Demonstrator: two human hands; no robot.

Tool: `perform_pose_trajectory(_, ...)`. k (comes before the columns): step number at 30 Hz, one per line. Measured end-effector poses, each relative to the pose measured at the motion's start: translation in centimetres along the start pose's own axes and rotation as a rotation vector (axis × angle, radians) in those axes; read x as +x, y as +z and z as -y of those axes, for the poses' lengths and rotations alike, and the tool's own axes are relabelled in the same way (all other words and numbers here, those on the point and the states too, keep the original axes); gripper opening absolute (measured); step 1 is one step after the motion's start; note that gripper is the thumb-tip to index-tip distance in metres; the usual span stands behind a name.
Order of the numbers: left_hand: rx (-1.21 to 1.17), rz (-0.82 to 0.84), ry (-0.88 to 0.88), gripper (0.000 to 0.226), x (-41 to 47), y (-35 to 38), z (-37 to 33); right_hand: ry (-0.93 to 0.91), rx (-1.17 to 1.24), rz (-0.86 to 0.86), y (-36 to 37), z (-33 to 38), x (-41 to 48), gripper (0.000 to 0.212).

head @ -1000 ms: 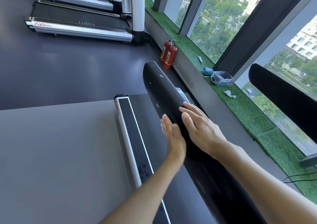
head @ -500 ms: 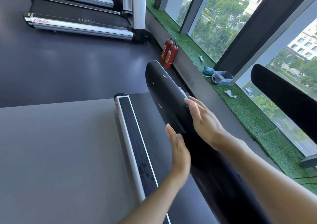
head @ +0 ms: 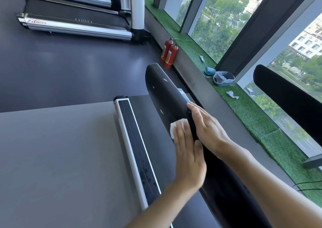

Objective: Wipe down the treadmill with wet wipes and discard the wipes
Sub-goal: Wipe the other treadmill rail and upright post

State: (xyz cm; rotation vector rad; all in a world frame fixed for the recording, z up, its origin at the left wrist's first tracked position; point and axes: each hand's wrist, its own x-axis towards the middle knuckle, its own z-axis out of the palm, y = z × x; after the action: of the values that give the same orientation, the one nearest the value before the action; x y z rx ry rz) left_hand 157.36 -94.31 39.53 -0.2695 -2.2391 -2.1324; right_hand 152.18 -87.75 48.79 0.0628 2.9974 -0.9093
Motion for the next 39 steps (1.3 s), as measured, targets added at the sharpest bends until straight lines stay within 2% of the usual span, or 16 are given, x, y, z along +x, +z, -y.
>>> perform_pose_trajectory(4,0.063,-0.051,-0.041,0.056,5.6,-1.8,0.6,-0.013,-0.042,0.005,0.0,0.1,-0.2,0.051)
perform_pose_trajectory(10,-0.028,-0.003,-0.014,0.057,0.5,-0.4,-0.3,-0.036,-0.083,0.018,-0.3,0.9,0.8,0.051)
perform_pose_trajectory(16,-0.13,-0.118,-0.173,0.058,7.7,-2.3,1.4,-0.028,-0.163,0.084,0.9,2.3,3.3,0.051)
perform_pose_trajectory(21,-0.214,-0.059,-0.151,0.055,0.8,-0.4,0.6,-0.007,-0.162,0.051,0.9,2.2,3.1,0.052)
perform_pose_trajectory(26,-0.291,-0.085,-0.335,0.055,7.2,-2.6,2.2,-0.016,-0.221,0.07,1.3,2.2,3.0,0.05)
perform_pose_trajectory(32,-0.341,-0.043,-0.246,0.054,2.4,-1.2,1.9,-0.149,-0.196,-0.017,1.4,2.6,4.9,0.05)
perform_pose_trajectory(36,-0.4,-0.05,-0.339,0.054,5.8,-2.5,3.1,-0.062,-0.247,0.057,2.1,2.6,6.5,0.052)
perform_pose_trajectory(39,-0.442,-0.073,-0.376,0.054,7.6,-3.3,3.3,-0.048,-0.222,0.047,2.2,2.5,6.3,0.051)
